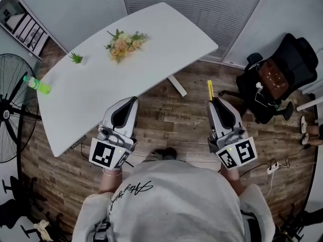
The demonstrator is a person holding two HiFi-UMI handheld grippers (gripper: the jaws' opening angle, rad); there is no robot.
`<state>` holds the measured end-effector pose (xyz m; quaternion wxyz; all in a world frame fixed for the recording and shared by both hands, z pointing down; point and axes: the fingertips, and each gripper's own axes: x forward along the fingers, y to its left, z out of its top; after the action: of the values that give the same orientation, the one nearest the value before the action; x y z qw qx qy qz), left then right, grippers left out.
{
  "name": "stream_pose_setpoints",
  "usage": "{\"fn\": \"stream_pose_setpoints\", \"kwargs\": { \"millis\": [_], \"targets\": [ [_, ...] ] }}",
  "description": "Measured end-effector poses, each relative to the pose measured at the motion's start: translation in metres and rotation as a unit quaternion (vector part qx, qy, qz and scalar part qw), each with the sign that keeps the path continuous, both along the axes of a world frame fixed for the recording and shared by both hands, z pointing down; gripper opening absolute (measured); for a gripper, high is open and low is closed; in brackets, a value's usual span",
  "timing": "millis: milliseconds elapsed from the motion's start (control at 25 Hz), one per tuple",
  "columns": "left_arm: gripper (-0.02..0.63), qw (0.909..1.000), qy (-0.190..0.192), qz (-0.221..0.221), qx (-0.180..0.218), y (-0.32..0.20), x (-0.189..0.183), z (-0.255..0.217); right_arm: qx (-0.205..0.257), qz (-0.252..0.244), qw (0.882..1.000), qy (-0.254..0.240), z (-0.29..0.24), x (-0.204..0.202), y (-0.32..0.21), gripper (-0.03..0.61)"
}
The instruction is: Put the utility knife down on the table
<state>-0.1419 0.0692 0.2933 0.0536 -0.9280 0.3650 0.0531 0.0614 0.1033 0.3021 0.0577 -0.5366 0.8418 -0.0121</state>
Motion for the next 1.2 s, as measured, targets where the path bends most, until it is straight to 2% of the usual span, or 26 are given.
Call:
{"fn": "stream_pose_setpoints", "kwargs": {
  "millis": [680, 1200],
  "targets": [
    [-0.008, 0.9998, -0.014, 0.016, 0.004, -0.016, 0.010, -0.005, 0.009, 0.016, 1.000, 0.004, -0.008, 0.017, -0.008, 0.064],
    [-0.008, 0.9998, -0.003, 0.016, -0.006, -0.017, 0.027, 0.006, -0.004, 0.011, 1.000, 0.007, 0.009, 0.027, -0.006, 0.064]
  ]
}}
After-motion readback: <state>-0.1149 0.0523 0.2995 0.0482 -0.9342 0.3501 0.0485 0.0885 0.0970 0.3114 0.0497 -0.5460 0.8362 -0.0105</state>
